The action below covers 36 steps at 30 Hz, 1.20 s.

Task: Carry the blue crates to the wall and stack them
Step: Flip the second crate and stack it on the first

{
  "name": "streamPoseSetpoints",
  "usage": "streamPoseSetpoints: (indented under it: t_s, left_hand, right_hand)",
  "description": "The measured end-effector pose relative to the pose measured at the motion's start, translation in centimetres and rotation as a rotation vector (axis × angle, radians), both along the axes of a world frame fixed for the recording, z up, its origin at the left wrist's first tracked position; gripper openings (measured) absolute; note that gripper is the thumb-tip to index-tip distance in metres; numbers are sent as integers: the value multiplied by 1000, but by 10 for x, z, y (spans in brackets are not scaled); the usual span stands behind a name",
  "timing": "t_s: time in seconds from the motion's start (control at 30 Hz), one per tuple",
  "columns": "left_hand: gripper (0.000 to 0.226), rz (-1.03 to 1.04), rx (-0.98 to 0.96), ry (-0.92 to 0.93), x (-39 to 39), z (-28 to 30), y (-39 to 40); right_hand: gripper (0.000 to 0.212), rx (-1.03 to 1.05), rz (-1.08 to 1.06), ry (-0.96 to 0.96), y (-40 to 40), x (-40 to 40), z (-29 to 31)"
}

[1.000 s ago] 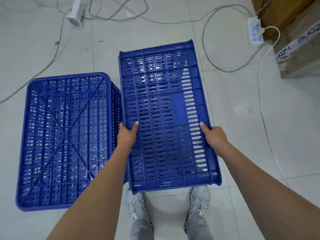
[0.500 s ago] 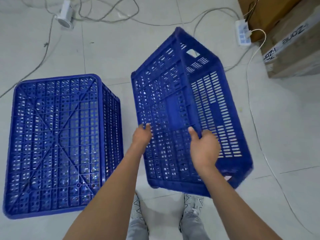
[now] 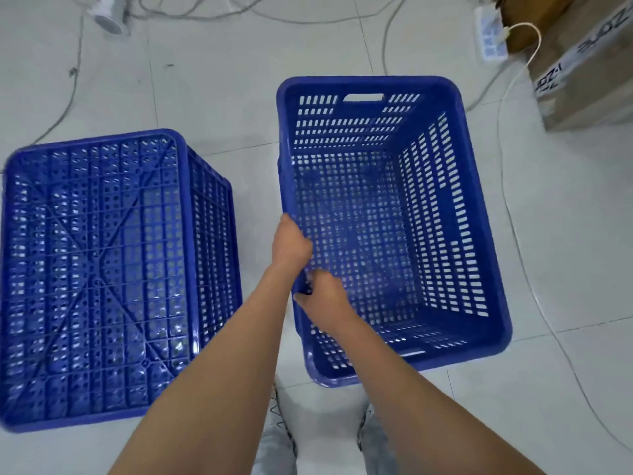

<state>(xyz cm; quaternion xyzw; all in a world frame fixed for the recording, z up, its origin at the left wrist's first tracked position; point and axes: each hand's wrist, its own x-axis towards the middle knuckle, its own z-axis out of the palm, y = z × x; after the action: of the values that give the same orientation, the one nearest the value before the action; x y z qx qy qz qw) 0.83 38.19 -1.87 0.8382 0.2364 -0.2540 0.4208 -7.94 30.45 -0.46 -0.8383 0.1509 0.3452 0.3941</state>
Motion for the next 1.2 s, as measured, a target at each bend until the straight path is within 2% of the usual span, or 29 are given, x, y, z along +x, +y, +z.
streamPoseSetpoints:
  t_s: [0.07,0.2,0.33,0.47,0.6,0.73,0.8,0.87,1.0,1.2]
  left_hand:
    - [43,23,100,66,2,-12,16]
    - [54,22,146,216,5,-30,42]
    - [48,6,172,216,14,-42,44]
    - [50,89,125,177,23,-55,37]
    - [38,155,81,150,29,-68,35]
    - [29,119,113,132,29,-77,37]
    - [26,129,124,102,29,-80,37]
    - [23,154,124,77,28,-80,36]
    - [18,276,130,55,31,-86,33]
    - [26,339,167,55,25,-64,34]
  right_hand:
    - [14,85,-54,60,-16,6,-3]
    - [30,-127,-236,-66,-86,36,-6]
    - [41,-413,-232,-271,-162,66,-21]
    - [54,-558,-205,-218,-220,92,-43]
    - [50,-707,-191,-269,-238,113,-57]
    - [53,-490,-358,-111,-249,126,-63]
    - [55,-523,-355,-41,-258,130,-68]
    - [46,-515,-314,-3,-262,131,-71]
    - [33,-463,-329,-15,-265,133,-75]
    - [28,-433,-307,-99,-260,128,-48]
